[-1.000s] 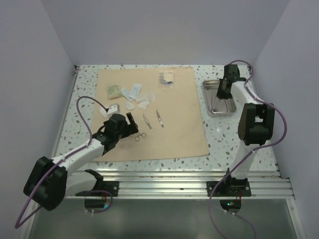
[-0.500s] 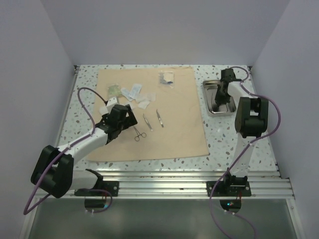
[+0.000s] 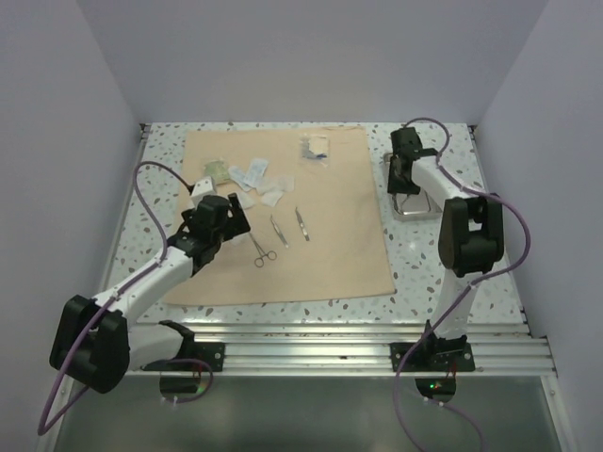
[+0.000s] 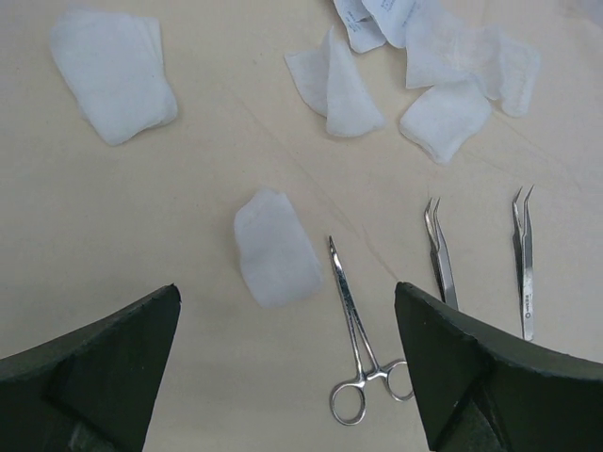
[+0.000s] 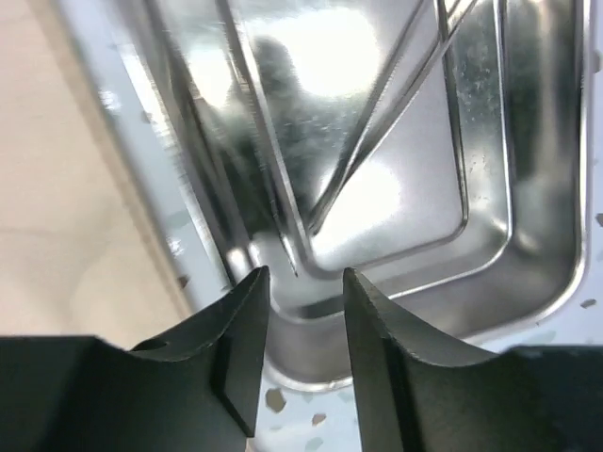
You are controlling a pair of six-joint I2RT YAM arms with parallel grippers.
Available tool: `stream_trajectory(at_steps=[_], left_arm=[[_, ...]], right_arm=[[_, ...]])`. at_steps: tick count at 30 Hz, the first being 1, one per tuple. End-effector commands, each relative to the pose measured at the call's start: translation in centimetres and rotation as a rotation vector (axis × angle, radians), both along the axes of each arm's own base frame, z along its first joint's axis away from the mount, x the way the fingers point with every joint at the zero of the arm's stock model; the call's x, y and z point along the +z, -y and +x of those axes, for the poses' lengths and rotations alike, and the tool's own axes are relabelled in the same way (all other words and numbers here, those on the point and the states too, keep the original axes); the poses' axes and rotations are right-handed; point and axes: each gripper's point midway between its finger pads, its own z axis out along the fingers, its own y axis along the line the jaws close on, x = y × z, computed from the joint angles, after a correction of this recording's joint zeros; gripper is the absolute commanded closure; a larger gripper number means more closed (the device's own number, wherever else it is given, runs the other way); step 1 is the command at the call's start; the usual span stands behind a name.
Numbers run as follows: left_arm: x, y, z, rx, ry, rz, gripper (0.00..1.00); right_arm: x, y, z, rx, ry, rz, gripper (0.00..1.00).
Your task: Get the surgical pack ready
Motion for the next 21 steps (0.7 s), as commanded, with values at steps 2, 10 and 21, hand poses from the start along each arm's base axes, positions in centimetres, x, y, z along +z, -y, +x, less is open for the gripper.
stream_trajectory(at_steps=[2,10,21], left_arm=[[2.1,-1.3,0.5,-0.017,0.093,0.07,0.0],[1.7,-0.4,0.4,-0.082,0.173,0.037,0.0],[1.4,0.5,-0.8,-0.164,0.276,-0.011,0.0]], right_arm=[[8.5,-3.4,-0.5,0.069,0.195,-0.115,0.55],[8.1,-16.0,-4.7,0.388,0.184,0.102,0.53],[2.6,-27.6,-6.3,0.624,0.117,0.228,0.49]])
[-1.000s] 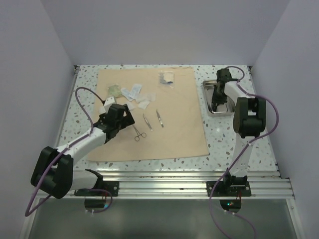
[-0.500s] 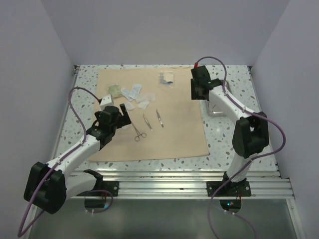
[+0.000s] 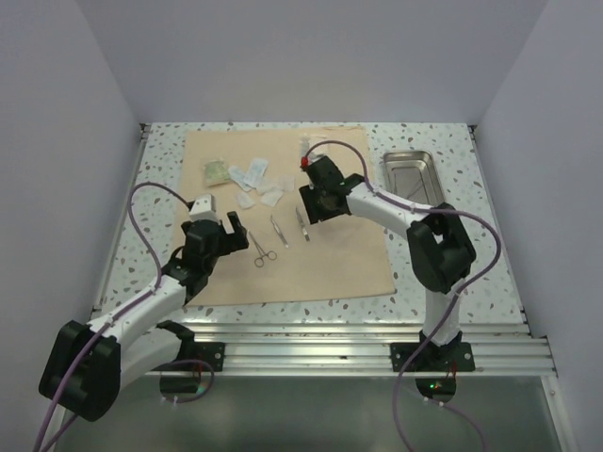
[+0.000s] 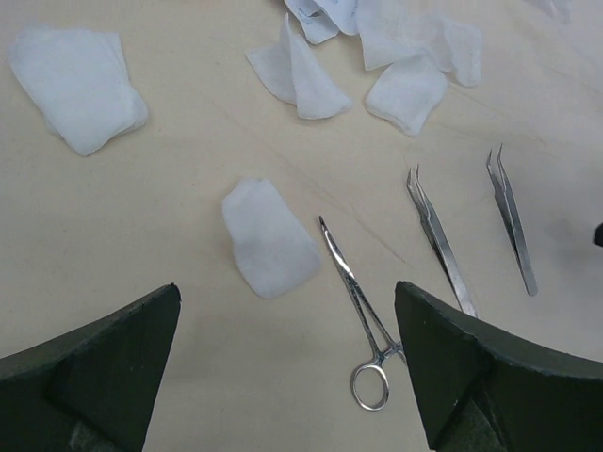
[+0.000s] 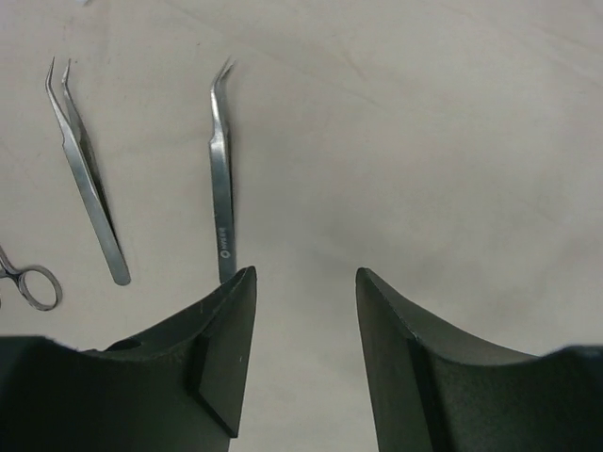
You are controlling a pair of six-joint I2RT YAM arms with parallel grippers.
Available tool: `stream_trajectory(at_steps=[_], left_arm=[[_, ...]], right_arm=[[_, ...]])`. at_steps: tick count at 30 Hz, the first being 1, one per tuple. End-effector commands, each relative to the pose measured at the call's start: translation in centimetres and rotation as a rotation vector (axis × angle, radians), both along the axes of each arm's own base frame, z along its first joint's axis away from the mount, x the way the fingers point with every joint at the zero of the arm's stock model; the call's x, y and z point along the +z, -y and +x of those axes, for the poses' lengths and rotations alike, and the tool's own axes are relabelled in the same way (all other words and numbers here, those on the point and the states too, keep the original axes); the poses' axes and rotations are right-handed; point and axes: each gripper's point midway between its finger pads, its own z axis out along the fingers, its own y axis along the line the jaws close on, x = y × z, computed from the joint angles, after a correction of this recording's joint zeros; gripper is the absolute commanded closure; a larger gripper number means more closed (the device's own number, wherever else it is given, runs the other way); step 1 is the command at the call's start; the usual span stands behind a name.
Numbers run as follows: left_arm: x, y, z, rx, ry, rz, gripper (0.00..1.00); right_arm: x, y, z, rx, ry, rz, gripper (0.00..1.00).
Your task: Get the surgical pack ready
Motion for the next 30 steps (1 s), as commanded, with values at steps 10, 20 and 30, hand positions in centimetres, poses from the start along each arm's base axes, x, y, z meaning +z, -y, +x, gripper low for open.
stream_trajectory(at_steps=[10,20,30], left_arm=[[2.4,0.7,0.7,-0.048,0.133,-0.04,0.0],[2.2,0.9,0.8,-0.058,0.123,-0.037,0.0],[2.1,1.0,0.7,-0.061,0.121,-0.036,0.0]], right_arm=[[-3.2,-7.0,2.0,0.073,-0.019,0.054,0.52],[-5.2,-7.0,2.4,0.053,-0.033,-0.002,0.6],[-2.6,-5.6,2.9,0.033,-0.008,-0.013,0.9]])
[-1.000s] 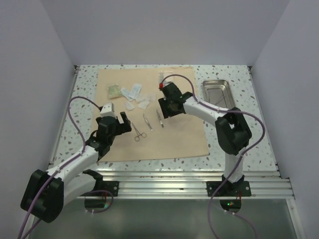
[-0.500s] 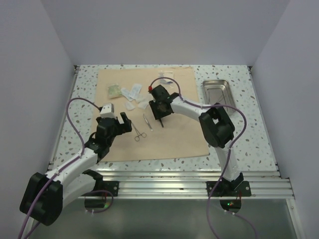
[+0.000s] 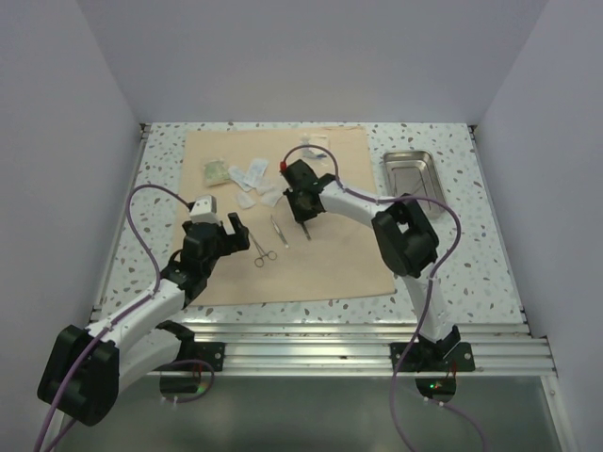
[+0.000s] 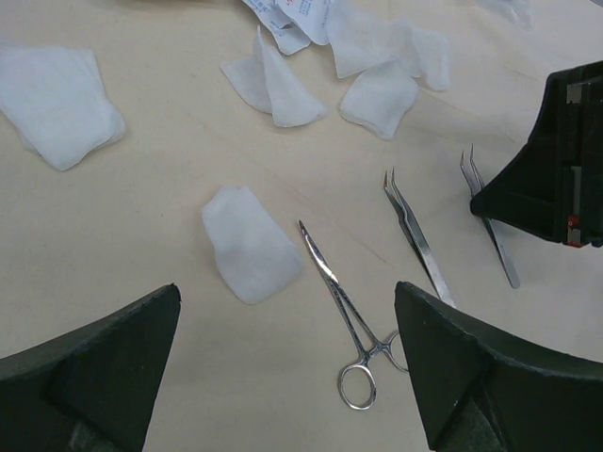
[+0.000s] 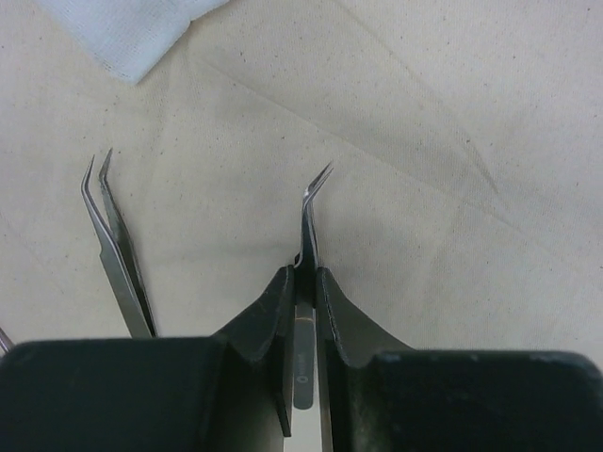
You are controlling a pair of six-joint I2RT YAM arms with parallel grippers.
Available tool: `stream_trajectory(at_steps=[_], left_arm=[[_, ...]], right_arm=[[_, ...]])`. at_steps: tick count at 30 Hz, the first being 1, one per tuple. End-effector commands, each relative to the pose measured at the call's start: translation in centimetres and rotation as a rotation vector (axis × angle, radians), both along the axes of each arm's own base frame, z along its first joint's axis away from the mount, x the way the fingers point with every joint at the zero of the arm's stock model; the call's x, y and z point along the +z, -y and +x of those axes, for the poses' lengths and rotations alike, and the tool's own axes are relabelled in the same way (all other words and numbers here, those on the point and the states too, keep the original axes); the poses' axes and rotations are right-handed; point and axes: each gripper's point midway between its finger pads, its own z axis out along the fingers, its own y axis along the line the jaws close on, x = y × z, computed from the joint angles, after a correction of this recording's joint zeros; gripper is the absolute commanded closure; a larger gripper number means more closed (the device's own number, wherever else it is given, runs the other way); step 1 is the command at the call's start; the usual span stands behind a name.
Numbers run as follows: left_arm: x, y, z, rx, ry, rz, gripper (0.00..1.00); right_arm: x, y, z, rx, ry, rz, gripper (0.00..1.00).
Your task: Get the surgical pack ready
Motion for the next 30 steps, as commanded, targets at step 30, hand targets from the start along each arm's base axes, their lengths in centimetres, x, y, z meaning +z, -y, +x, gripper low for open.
stream_trajectory(at_steps=[30], left_arm=[[1.0,0.8,0.9,-0.039,0.051,-0.006,0.0]], right_arm=[[4.6,31.8,12.8,-0.684,0.033,0.061,0.84]])
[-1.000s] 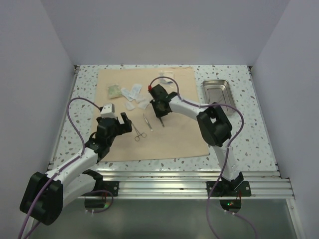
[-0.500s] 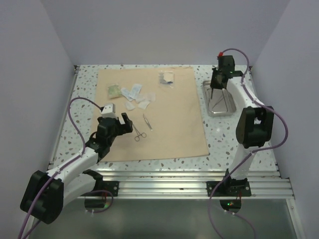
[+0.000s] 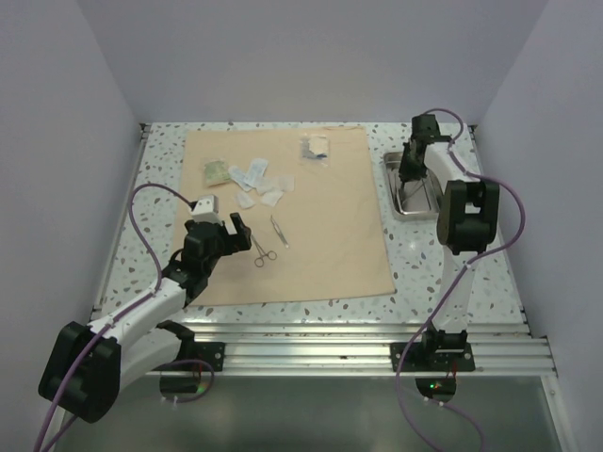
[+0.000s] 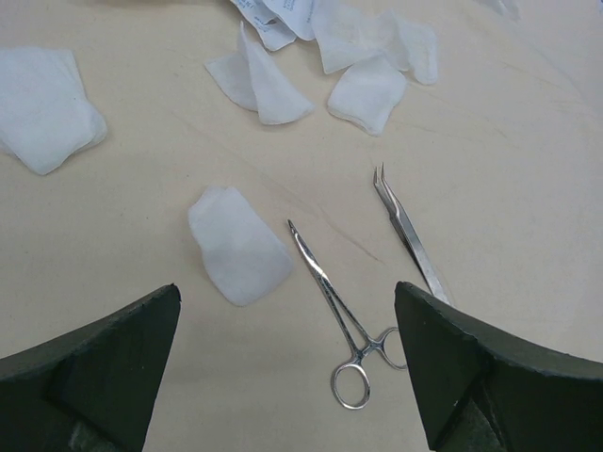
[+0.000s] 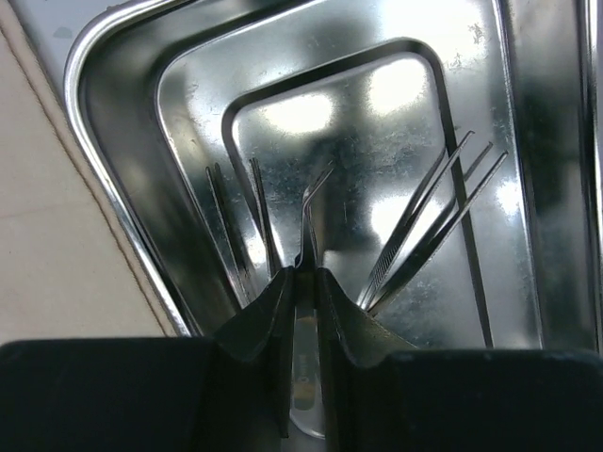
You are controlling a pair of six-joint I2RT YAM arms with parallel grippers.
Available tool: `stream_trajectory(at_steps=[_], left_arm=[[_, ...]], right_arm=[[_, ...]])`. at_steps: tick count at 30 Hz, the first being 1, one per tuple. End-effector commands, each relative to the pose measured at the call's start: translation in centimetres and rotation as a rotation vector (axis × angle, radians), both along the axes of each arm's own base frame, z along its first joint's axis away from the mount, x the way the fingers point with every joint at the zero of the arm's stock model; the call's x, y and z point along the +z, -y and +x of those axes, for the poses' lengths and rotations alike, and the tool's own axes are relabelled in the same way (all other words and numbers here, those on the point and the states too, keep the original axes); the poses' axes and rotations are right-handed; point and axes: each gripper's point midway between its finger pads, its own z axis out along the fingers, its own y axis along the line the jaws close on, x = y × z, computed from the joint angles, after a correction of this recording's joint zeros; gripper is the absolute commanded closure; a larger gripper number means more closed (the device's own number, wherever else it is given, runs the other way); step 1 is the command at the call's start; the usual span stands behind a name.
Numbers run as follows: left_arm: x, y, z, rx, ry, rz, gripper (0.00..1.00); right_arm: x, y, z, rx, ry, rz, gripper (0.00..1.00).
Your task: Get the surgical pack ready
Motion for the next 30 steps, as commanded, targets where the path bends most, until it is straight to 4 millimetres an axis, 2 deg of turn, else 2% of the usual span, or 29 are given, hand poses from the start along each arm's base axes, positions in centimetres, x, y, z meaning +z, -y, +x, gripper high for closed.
stream_trajectory(at_steps=[1,6,9,10,11,14,15,17,18,19,20,21,23,24,26,27,30], left_arm=[[1.1,0.2,0.8,-0.011,0.053,0.001,0.0],[1.1,0.2,0.8,-0.012,0.051,0.001,0.0],[1.1,0.2,0.8,-0.013,0.051,0.001,0.0],[1.1,0.2,0.8,-0.014,0.051,0.002,0.0],[1.1,0.2,0.8,-0.014,0.051,0.002,0.0],[1.1,0.2,0.8,-0.014,0.052,0.002,0.0],[1.1,0.3,0.8,-0.015,0.051,0.001,0.0],[1.1,0.2,0.8,-0.014,0.053,0.001,0.0],[1.2,0.3,0.8,-0.015,0.054,0.0,0.0],[1.1,0.3,0.8,-0.015,0.053,0.001,0.0],[1.1,0.3,0.8,-0.015,0.051,0.001,0.0],[1.2,0.3,0.8,-0.015,0.054,0.0,0.0],[1.2,0.2,0.7,-0.012,0.054,0.0,0.0],[1.2,0.2,0.7,-0.01,0.054,-0.001,0.0],[1.3,0.1,0.7,-0.003,0.057,-0.007,0.0],[1.2,0.0,0.7,0.002,0.054,-0.006,0.0],[1.2,-0.3,0.7,0.018,0.053,-0.007,0.0]], right_arm=[[1.1,0.0,0.5,-0.032,0.031,0.007,0.83],[-0.4,0.4,-0.2,-0.044,-0.006,-0.014,0.71],[0.0,0.5,-0.4,-0.048,-0.007,-0.03,0.59],[0.4,0.5,-0.5,-0.048,-0.003,-0.031,0.58],[1.8,0.4,-0.7,-0.045,0.02,-0.035,0.57],[4.5,-2.2,-1.5,0.023,0.069,-0.054,0.57],[7.3,-4.9,-1.9,0.078,0.127,-0.077,0.57],[8.8,-8.4,-3.0,0.181,0.157,-0.079,0.57],[9.1,-11.8,-4.1,0.258,0.164,-0.064,0.57],[10.1,-13.7,-4.9,0.306,0.189,-0.048,0.58],[10.0,-15.4,-5.6,0.346,0.198,-0.044,0.58],[10.0,-18.5,-6.9,0.413,0.203,-0.035,0.58],[9.6,-21.9,-8.5,0.482,0.197,-0.004,0.57],[9.2,-24.5,-9.9,0.537,0.193,0.004,0.57],[8.4,-26.8,-10.8,0.57,0.181,-0.003,0.55],[7.9,-28.8,-12.0,0.608,0.175,-0.007,0.55],[6.4,-32.1,-13.5,0.665,0.156,0.002,0.54]])
